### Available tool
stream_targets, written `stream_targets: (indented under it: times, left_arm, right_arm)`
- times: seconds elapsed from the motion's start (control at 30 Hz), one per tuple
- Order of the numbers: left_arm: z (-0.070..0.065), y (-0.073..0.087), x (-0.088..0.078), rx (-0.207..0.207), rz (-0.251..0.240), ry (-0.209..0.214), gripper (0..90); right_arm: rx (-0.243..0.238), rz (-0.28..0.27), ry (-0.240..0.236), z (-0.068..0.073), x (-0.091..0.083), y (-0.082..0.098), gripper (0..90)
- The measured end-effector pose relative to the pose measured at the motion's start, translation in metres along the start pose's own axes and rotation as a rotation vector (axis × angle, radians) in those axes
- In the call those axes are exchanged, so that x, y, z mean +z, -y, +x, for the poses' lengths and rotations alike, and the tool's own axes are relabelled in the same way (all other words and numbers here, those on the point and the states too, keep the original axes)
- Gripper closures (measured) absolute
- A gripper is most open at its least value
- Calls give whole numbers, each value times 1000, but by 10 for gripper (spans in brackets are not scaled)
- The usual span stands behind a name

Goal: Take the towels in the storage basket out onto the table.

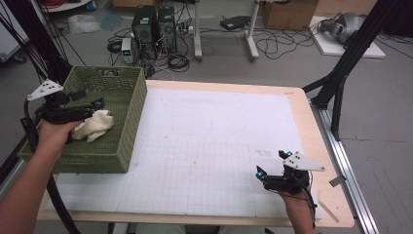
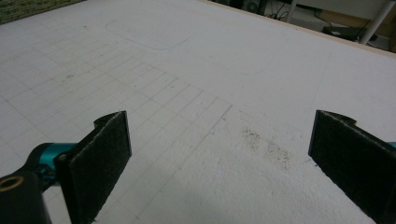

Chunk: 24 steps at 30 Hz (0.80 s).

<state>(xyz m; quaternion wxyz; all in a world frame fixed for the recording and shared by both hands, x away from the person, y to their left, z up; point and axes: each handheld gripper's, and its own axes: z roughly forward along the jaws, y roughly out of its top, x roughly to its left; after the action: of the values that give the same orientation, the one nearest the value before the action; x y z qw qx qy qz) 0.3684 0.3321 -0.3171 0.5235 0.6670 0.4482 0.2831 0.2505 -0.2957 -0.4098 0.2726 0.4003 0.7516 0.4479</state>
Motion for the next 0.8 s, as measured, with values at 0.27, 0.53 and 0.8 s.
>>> stream_targets:
  times: [0.27,0.53,0.8]
  left_arm:
    - [27,15,16,-36,157,-93,187]
    - [50,41,33,-62,373,-216,187]
    - [59,56,50,-79,495,-278,210]
  right_arm:
    - [-3,12,-1,-1,1,1,51]
    - [-10,16,1,0,2,1,51]
    - [-13,12,0,1,2,0,51]
